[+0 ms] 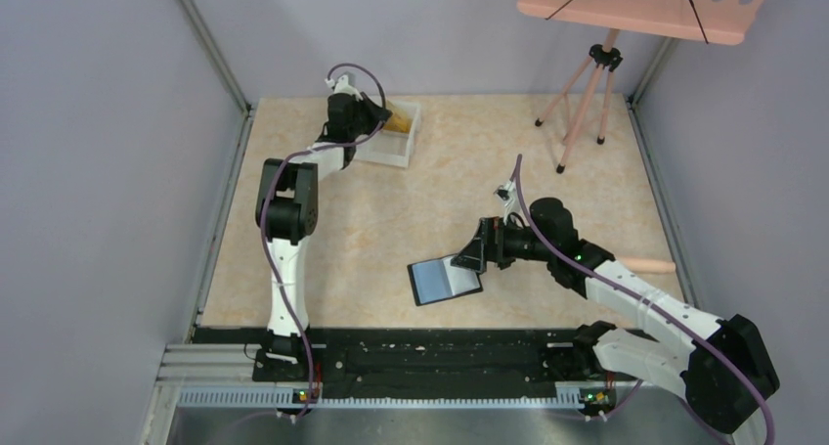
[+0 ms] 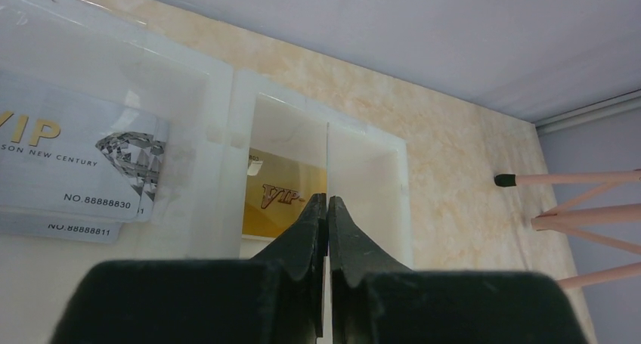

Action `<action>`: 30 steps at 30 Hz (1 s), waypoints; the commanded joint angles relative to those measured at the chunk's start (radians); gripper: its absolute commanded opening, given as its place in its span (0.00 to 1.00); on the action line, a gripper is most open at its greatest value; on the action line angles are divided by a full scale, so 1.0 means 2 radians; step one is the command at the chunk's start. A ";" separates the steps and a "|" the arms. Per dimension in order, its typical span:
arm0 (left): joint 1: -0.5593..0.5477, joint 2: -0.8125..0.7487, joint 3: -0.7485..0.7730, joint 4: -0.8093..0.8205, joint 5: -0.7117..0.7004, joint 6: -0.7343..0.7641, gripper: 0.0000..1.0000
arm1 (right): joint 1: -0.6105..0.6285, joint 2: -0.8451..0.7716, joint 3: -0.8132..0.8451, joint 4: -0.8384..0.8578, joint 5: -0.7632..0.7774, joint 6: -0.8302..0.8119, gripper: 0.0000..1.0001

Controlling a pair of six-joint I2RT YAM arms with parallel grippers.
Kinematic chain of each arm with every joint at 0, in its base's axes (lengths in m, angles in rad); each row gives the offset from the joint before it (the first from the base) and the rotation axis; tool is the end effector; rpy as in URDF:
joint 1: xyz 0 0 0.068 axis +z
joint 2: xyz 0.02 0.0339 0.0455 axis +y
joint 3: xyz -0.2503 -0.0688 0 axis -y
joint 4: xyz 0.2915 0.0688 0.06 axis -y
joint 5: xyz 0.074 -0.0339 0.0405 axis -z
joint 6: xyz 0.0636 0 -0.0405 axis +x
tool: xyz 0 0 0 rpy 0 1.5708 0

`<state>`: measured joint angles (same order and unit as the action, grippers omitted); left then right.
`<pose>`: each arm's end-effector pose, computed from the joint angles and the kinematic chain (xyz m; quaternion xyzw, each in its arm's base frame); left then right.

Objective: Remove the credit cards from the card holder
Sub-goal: Place the credit card in the storage box.

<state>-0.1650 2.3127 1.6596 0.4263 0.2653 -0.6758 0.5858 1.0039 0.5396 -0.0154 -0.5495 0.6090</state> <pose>0.5783 -0.1132 0.1381 -0.1163 0.7713 -0.3463 0.5211 0.2207 0.1863 0.1886 -0.1312 0.8244 0.4727 0.2825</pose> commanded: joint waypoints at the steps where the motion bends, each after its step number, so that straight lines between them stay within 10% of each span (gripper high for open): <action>1: -0.003 0.012 0.028 0.011 0.001 0.013 0.07 | -0.006 0.002 0.025 0.011 0.002 -0.007 0.98; 18: -0.010 0.020 0.061 -0.036 -0.017 0.053 0.23 | -0.006 -0.008 0.028 0.009 0.003 -0.003 0.99; 30: -0.012 0.020 0.065 -0.024 -0.031 0.045 0.00 | -0.006 -0.013 0.027 0.009 0.005 -0.006 0.98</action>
<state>-0.1856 2.3501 1.7527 0.3218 0.2298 -0.5850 0.5858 1.0012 0.5396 -0.0158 -0.5453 0.6098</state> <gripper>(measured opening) 0.011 0.985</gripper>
